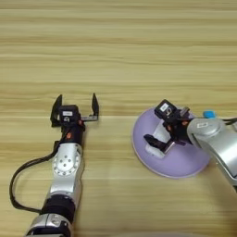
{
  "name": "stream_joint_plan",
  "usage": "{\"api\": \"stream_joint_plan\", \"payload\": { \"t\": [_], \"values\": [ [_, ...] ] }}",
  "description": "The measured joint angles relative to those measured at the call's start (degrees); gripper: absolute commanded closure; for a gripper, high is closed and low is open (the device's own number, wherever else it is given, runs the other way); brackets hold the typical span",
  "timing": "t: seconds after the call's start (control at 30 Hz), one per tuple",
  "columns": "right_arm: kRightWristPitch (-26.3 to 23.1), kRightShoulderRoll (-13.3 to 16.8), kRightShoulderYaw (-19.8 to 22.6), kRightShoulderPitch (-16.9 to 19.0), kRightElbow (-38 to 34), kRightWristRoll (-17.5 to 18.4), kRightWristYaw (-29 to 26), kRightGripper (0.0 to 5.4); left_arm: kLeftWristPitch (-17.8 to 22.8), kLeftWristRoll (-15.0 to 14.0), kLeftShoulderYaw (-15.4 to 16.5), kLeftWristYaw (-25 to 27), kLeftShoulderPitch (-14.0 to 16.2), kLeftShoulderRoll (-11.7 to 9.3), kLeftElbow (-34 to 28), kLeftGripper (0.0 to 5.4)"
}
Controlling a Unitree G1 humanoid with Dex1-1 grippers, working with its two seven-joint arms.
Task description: Move the objects on the table
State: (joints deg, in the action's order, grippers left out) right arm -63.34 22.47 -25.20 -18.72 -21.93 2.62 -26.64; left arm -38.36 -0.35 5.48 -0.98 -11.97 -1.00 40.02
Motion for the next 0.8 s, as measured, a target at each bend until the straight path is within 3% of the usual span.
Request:
{"api": "stream_joint_plan", "payload": {
  "t": [0.57,0.73,0.8],
  "values": [
    [0.2,8.5,-1.9,3.7,-5.2,-0.2,-1.3,0.03,0.0,0.0,0.0,0.0,0.0,0.1,0.1,0.00],
    [2.3,8.4,0.0,5.0,-4.8,0.0,-1.1,0.03,0.0,0.0,0.0,0.0,0.0,0.1,0.1,0.00],
    [4.8,6.6,2.8,6.5,-4.0,1.0,0.0,0.03,0.0,0.0,0.0,0.0,0.0,0.1,0.1,0.00]
  ]
}}
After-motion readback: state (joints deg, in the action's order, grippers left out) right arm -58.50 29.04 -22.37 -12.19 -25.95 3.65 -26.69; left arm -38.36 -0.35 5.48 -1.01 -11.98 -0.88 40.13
